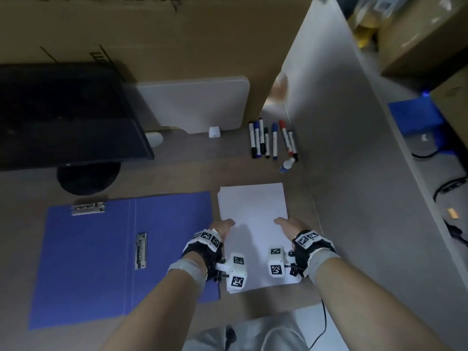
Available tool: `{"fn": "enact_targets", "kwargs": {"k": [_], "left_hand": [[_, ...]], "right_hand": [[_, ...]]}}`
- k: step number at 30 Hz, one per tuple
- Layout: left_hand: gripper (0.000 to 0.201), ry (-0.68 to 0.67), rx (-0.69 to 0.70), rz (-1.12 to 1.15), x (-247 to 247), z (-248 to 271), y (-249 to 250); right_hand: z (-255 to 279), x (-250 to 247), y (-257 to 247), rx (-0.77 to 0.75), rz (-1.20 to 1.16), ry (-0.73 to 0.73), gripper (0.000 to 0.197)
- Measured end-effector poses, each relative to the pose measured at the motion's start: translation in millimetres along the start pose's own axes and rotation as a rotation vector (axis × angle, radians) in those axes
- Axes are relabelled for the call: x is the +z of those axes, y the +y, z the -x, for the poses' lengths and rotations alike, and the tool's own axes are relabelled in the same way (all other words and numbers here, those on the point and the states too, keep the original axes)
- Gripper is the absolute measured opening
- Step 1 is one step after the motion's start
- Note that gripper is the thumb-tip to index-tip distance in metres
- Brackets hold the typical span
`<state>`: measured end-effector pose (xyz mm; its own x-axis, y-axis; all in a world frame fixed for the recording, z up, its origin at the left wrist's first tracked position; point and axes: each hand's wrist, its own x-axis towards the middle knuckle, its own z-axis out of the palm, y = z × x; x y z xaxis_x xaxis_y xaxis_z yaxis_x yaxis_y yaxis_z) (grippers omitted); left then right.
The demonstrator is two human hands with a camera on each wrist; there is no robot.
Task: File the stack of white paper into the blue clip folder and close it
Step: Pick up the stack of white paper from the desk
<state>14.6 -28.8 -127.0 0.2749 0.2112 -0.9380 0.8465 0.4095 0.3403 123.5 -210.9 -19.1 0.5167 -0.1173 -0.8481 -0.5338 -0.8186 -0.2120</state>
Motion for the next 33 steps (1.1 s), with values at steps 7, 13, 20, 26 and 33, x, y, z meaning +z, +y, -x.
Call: {"fn": "enact_targets", "kwargs": {"k": [7, 13, 20, 26, 33], "left_hand": [[0.065, 0.138, 0.038, 0.007, 17.6, 74.2, 23.7], [0.059, 0.356, 0.159, -0.046, 41.1, 100.7, 20.8], [0.066, 0.327, 0.234, 0.043, 64.4, 101.1, 15.1], [0.011, 0.332, 0.15, -0.299, 52.5, 87.6, 3.0], [0.04, 0.441, 0.164, -0.334, 59.6, 94.2, -0.7]], "right_hand": [[-21.7, -22.9, -2.5, -0.081, 0.086, -0.026, 0.041], [-29.1, -41.0, 8.2, -0.132, 0.134, -0.006, 0.035], [-31.6, -45.8, 14.5, -0.177, 0.209, -0.023, 0.038], [-35.9, -38.4, 19.6, -0.24, 0.228, -0.016, 0.031], [-22.3, -43.3, 23.9, -0.254, 0.136, 0.038, 0.035]]}}
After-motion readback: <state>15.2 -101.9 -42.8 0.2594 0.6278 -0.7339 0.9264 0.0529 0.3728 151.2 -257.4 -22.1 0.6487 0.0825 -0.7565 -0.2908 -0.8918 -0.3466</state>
